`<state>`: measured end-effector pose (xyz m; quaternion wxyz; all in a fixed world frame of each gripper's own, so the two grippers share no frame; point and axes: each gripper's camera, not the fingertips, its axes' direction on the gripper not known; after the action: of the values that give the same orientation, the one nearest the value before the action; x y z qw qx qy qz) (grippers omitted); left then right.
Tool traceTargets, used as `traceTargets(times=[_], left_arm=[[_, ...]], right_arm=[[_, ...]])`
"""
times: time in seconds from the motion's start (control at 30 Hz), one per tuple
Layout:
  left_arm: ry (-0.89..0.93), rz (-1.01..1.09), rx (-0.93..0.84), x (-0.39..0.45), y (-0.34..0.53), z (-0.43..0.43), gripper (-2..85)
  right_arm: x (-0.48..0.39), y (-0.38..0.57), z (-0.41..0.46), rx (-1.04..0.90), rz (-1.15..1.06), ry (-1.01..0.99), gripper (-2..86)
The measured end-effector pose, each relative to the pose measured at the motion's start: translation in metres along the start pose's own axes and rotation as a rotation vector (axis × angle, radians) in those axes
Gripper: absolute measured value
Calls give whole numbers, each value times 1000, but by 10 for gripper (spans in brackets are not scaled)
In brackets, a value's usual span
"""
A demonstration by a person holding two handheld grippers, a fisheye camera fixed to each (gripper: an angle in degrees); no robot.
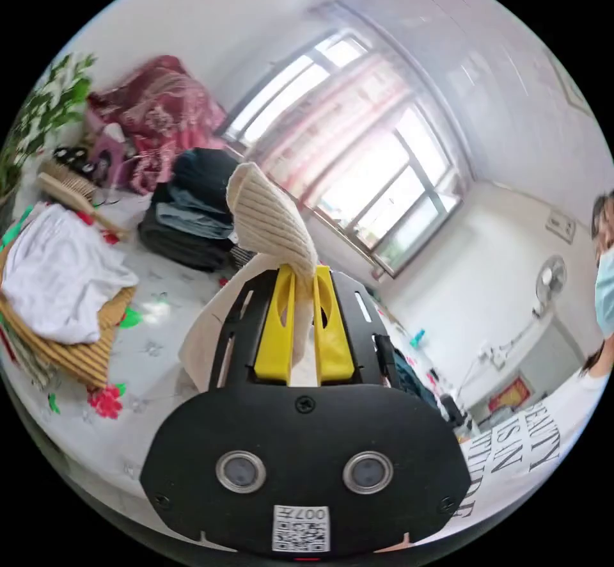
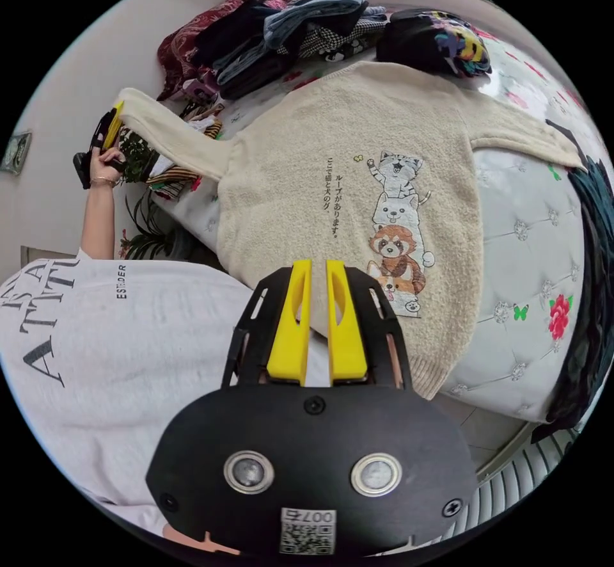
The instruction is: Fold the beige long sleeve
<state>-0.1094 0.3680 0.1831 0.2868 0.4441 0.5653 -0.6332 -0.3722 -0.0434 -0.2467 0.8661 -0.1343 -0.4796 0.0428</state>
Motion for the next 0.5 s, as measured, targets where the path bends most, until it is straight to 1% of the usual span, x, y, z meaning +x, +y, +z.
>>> traceTargets(times=[0.07,0.1,0.13,0.17,0.23,0.33,0.4,0.47,0.5], left_arm=[[156,203,-179,97,23,109,69],[186,236,-227,116,35,136,79],[237,259,-347,143,65,192,109],[293,236,-493,158,99,243,129],[321,176,-622,168,150,292,140],[238,152,-731,171,219,315,137],[133,162,-794,163,249,316,132],[-49,163,-851,141,272,311,122],[-84,148,-855,133,275,309,121]], right_arm=[[20,7,-11,81,69,-22,37],[26,10,-12,98,94,-33,39],[39,15,-15,127,143,-62,43],[50,21,-17,151,183,-95,46],[66,31,-20,178,231,-117,51],[87,41,-22,203,275,-109,58],[101,39,-21,208,290,-111,62],[116,22,-22,221,288,-109,68],[118,15,-23,226,276,-103,69]])
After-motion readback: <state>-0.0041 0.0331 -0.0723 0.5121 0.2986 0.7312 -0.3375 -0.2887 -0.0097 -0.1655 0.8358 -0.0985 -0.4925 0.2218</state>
